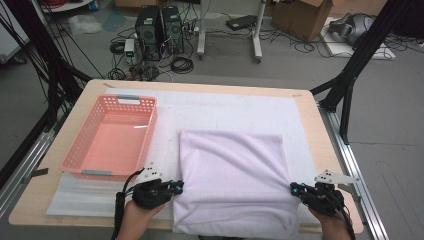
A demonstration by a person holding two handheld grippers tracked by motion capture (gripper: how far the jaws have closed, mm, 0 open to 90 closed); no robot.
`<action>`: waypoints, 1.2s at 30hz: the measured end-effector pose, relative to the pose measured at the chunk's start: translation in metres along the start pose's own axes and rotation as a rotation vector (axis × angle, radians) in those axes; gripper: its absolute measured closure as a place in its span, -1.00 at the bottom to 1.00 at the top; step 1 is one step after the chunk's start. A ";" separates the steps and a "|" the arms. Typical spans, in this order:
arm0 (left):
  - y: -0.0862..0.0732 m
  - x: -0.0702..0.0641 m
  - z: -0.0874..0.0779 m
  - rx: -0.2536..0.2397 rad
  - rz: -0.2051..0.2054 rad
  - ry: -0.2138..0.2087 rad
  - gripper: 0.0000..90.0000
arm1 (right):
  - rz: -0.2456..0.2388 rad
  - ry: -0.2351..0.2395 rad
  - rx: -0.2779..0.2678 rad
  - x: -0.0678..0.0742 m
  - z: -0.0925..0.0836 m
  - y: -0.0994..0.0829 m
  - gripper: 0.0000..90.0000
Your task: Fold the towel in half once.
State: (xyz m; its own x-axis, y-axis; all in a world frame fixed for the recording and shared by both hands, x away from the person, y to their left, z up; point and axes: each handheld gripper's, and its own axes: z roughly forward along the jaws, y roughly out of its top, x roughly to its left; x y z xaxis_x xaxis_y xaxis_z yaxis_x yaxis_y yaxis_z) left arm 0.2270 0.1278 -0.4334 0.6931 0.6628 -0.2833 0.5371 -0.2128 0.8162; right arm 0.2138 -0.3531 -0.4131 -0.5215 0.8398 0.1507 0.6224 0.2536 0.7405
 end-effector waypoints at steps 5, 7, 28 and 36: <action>0.000 0.002 0.003 0.001 0.001 0.018 0.71 | 0.012 -0.015 0.006 0.002 0.001 -0.003 0.43; 0.005 0.006 0.006 -0.023 -0.009 0.029 0.41 | 0.032 -0.028 -0.033 -0.002 0.001 0.000 0.34; 0.057 0.059 0.065 -0.088 -0.048 0.163 -0.09 | 0.035 -0.171 -0.016 -0.055 0.109 0.065 0.43; 0.060 0.073 0.080 -0.064 -0.074 0.236 -0.10 | 0.073 -0.286 -0.027 -0.076 0.119 0.079 0.57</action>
State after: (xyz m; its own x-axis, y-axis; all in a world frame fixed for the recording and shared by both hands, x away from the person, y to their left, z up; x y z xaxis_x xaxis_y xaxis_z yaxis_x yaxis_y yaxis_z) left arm 0.3483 0.1061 -0.4455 0.5175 0.8258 -0.2242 0.5453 -0.1164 0.8301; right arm 0.3720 -0.3398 -0.4445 -0.2876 0.9576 0.0160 0.6344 0.1780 0.7522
